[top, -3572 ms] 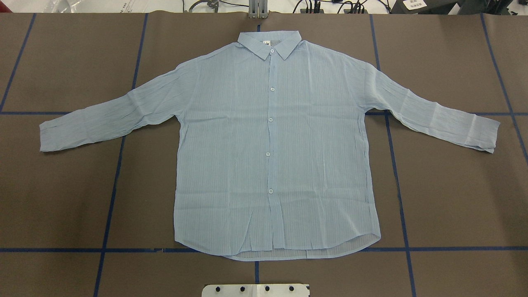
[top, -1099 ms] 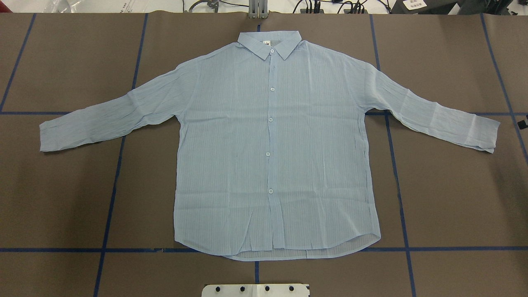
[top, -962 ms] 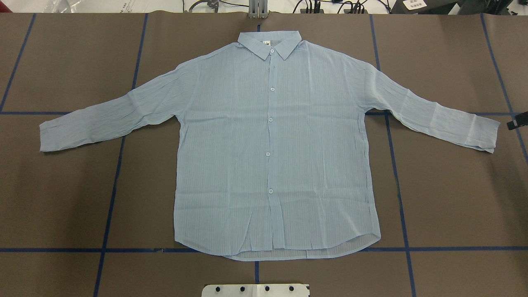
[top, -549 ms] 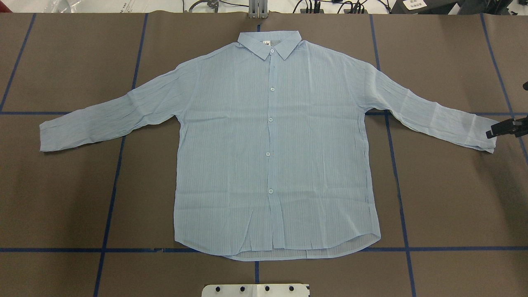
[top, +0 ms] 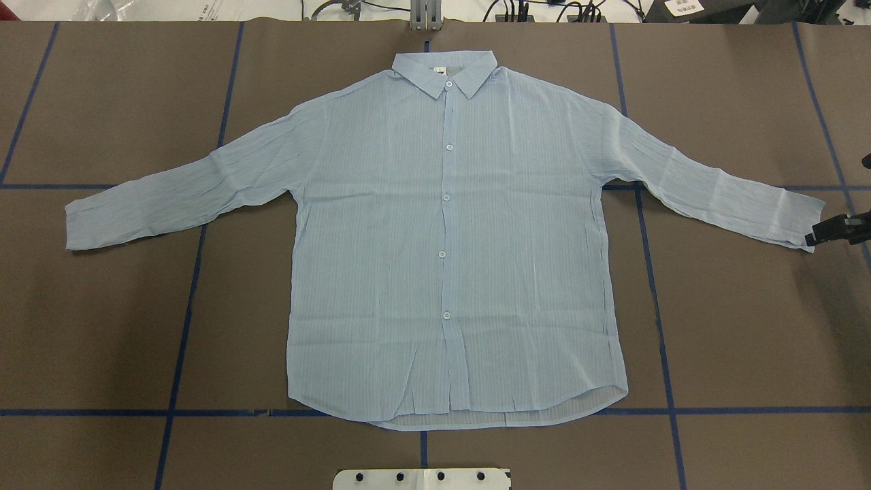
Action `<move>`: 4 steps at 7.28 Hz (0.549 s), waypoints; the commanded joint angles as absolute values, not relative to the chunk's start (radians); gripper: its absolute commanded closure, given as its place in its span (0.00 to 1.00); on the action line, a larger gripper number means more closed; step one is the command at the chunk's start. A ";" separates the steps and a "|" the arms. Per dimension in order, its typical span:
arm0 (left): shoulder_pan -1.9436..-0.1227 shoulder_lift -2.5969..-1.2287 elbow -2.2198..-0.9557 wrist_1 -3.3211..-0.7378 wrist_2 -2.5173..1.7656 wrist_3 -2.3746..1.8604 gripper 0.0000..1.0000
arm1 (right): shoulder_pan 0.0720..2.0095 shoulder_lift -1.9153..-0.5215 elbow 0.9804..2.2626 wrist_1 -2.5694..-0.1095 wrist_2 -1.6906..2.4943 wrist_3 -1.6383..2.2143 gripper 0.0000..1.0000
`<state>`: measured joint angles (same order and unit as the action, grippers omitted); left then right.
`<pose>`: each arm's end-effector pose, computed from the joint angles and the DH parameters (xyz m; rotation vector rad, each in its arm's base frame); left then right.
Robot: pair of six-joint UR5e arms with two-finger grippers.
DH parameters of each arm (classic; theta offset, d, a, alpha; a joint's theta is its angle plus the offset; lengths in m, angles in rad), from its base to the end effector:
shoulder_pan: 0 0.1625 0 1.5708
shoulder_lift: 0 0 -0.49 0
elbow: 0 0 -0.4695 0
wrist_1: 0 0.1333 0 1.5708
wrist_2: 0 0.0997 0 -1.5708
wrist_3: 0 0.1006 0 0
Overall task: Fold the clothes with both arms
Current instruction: 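Lower the right gripper onto the sleeve cuff nearest it and grasp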
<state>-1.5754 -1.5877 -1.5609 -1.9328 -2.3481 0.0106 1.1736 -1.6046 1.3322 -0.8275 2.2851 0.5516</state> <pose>-0.0655 -0.5963 0.6801 0.3560 0.7657 0.1490 -0.1541 -0.5415 0.8010 0.0806 -0.8282 -0.0228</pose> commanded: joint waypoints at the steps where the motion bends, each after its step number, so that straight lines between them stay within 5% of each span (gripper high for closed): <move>1: -1.575 -1.588 -1.562 -1.933 -2.347 0.011 0.00 | 1.149 -1.597 1.330 -0.828 2.278 0.551 0.13; 4: -1.575 -1.588 -1.563 -1.933 -2.349 0.011 0.00 | 1.134 -1.594 1.321 -0.827 2.281 0.551 0.24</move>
